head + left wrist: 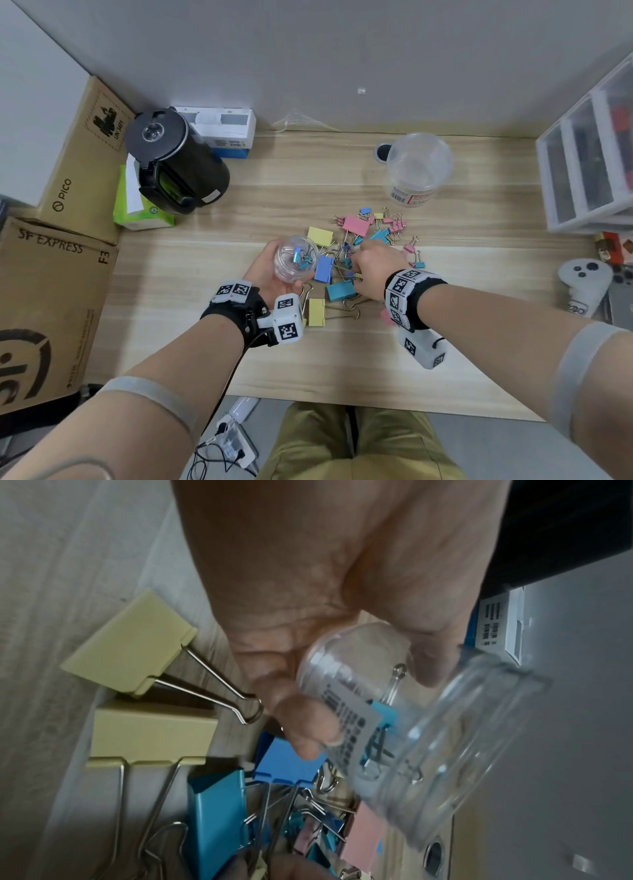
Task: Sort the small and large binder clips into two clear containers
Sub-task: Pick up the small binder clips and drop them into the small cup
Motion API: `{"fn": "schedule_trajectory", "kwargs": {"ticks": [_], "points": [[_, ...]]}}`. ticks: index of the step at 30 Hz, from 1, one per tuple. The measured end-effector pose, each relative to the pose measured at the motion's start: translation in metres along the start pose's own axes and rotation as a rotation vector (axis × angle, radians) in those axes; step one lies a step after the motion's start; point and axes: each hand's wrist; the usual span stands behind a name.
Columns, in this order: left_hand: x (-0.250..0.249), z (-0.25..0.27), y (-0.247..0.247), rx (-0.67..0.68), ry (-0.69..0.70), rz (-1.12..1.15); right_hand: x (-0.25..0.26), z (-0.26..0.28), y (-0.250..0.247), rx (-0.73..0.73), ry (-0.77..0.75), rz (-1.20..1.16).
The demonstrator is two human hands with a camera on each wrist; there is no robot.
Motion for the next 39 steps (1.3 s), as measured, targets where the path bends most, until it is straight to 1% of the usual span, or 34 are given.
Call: {"fn": "schedule_trajectory", "kwargs": {"ticks": [3,5,8,10,12,16,21,24,28,31,35,39], "points": [[-0.002,0.002,-0.004,0.012,0.008,0.014,0.001,0.002,-0.006,-0.035,-0.032,-0.006],[-0.005,0.004,-0.006,-0.02,0.026,0.018,0.004,0.003,-0.012,-0.049,-0.059,-0.024],[-0.011,0.01,-0.004,-0.065,0.06,0.019,0.012,0.001,-0.02,-0.032,-0.089,-0.064],[-0.015,0.014,-0.004,-0.059,0.069,0.02,0.019,-0.001,-0.023,0.01,-0.095,-0.088],[-0.017,0.016,-0.007,-0.045,0.067,0.02,0.024,-0.006,-0.019,0.039,-0.074,-0.18],[-0.018,0.017,-0.016,-0.043,0.078,0.011,0.027,-0.012,-0.008,0.023,-0.011,-0.371],[-0.014,0.019,-0.019,-0.032,0.057,-0.014,0.016,-0.007,-0.005,-0.026,0.107,-0.441],[-0.013,0.017,-0.016,-0.041,0.042,-0.018,0.012,-0.004,-0.004,0.017,0.097,-0.459],[-0.014,0.017,-0.01,-0.077,0.065,-0.015,0.021,-0.001,-0.003,0.076,0.049,-0.528],[-0.015,0.02,-0.006,-0.066,0.066,-0.022,0.024,0.0,-0.005,0.051,0.003,-0.465],[-0.017,0.018,-0.006,-0.056,0.069,-0.034,0.006,0.0,-0.011,-0.04,0.045,-0.32],[-0.015,0.016,-0.007,-0.054,0.084,-0.046,-0.016,0.001,-0.01,-0.033,-0.008,-0.165]]}}
Point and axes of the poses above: each hand's wrist, its own z-axis away from the middle knuckle, its own y-axis out of the palm, x = y × z, and after that the axes turned 13 degrees about z, right-handed
